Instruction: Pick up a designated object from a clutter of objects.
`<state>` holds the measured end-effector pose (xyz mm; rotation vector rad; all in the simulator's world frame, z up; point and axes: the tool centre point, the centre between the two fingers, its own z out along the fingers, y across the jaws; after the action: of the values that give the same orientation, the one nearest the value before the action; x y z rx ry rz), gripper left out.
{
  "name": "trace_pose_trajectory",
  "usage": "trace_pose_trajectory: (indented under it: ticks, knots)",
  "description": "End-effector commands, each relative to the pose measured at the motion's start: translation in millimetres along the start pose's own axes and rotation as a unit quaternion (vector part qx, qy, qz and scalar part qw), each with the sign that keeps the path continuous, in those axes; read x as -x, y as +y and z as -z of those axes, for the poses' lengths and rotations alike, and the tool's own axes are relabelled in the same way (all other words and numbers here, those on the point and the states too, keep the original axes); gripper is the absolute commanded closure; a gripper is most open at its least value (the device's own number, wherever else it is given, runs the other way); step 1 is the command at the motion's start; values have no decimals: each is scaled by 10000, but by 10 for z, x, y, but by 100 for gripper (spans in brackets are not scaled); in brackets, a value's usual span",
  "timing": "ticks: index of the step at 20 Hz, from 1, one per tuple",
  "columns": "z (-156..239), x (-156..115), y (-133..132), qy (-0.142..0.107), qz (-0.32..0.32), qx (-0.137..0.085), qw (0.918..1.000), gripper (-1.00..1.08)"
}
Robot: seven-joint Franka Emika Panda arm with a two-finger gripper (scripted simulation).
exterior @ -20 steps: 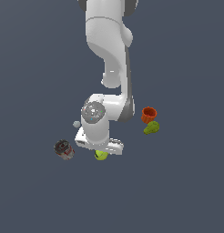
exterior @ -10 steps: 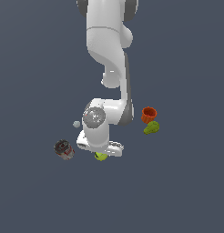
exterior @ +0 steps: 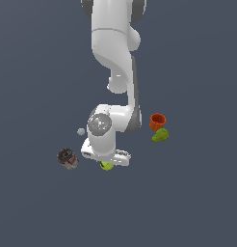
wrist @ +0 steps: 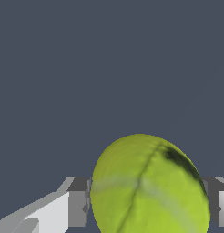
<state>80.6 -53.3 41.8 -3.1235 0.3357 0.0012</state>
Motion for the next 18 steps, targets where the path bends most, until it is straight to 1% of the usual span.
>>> trace_pose_trajectory:
  ticks: [1, 5, 9, 13, 18]
  knots:
    - [29, -4, -9, 5, 1, -1, 10000, 108]
    - [160, -9, -49, 5, 1, -1, 10000, 108]
    - [398, -18, -122, 5, 1, -1, 10000, 108]
    - [731, -31, -223, 5, -1, 1, 10000, 108]
    - [1257, -55, -383, 5, -1, 1, 10000, 108]
